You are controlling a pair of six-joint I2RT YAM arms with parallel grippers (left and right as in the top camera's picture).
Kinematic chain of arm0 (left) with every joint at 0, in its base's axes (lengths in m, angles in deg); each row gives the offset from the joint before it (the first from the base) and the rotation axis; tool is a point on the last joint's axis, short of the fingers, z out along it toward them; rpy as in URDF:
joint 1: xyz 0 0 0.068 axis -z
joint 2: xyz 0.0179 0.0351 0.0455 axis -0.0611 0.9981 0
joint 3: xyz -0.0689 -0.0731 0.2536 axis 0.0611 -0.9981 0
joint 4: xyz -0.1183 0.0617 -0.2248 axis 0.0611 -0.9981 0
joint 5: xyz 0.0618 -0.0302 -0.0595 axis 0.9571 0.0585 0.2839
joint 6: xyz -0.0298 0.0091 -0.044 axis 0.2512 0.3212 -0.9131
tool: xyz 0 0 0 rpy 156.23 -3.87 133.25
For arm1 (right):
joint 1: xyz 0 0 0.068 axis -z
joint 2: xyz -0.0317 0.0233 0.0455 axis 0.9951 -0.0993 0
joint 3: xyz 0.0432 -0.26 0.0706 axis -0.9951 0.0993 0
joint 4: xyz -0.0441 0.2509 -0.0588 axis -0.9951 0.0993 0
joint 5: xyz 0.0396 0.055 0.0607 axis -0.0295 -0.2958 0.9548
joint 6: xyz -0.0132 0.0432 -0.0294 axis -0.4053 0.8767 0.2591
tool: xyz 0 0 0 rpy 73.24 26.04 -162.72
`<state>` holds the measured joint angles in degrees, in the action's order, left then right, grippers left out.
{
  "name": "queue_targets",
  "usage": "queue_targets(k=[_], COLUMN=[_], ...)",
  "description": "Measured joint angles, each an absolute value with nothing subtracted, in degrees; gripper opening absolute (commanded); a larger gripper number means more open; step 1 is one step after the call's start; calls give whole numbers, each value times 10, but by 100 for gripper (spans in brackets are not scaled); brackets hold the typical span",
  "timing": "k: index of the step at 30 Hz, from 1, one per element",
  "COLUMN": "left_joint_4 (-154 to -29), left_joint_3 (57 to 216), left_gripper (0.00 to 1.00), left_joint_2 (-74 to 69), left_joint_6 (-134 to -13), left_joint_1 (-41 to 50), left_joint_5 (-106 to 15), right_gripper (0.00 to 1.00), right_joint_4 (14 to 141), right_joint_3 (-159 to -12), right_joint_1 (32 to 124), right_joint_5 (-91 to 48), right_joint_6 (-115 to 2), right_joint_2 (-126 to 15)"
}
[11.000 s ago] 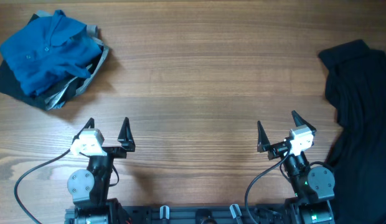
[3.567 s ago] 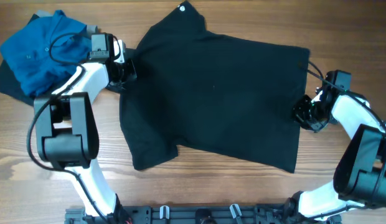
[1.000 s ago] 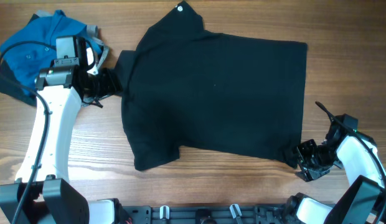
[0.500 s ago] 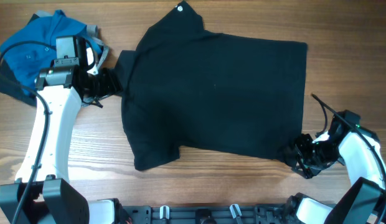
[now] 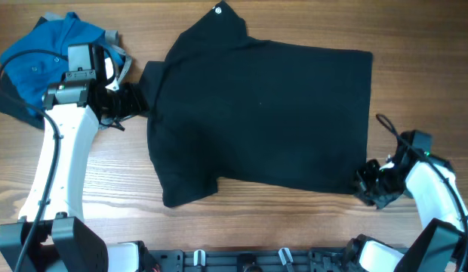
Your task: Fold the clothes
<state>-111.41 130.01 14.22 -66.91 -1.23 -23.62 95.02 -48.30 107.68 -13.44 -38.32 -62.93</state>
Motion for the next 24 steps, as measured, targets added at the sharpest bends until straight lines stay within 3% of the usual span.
queue_targets(k=[1,2,3,9,11,15,16,17,18,22,24], left_joint_4=[-1114,-1114,-1114,-1114,-1114,-1113,-1113,-1113,-1113,-1113,-1113], left_joint_3=[1300,1300,1300,1300,1300,1300,1300,1300,1300,1300,1300], left_gripper=[75,76,76,76,76,76,76,76,76,76,75], left_joint_2=[142,142,142,142,142,142,142,142,142,142,142], left_joint_6=[-669,-669,-669,-669,-669,-669,-669,-669,-669,-669,-669], left_joint_1=[-12,-12,-12,-12,-12,-12,-12,-12,-12,-12,-12], left_joint_5=[-236,-236,-236,-236,-236,-236,-236,-236,-236,-236,-236], right_gripper=[14,28,52,79,80,68,57,38,28,6,4], right_joint_4=[952,956,959,996,980,936,931,926,920,896,903], right_joint_3=[-501,-518,-533,-513,-478,-426,-422,-420,-418,-410,-415], right_joint_1=[1077,1077,1077,1077,1077,1077,1077,1077,1077,1077,1077], right_joint_5=[-135,-135,-135,-107,-92,-77,-77,-77,-76,-81,-89], right_joint_6=[-403,-418,-430,-452,-444,-396,-377,-367,-353,-341,-353], right_joint_2=[-629,-629,-629,-629,-629,-627,-624,-622,-621,-622,-625])
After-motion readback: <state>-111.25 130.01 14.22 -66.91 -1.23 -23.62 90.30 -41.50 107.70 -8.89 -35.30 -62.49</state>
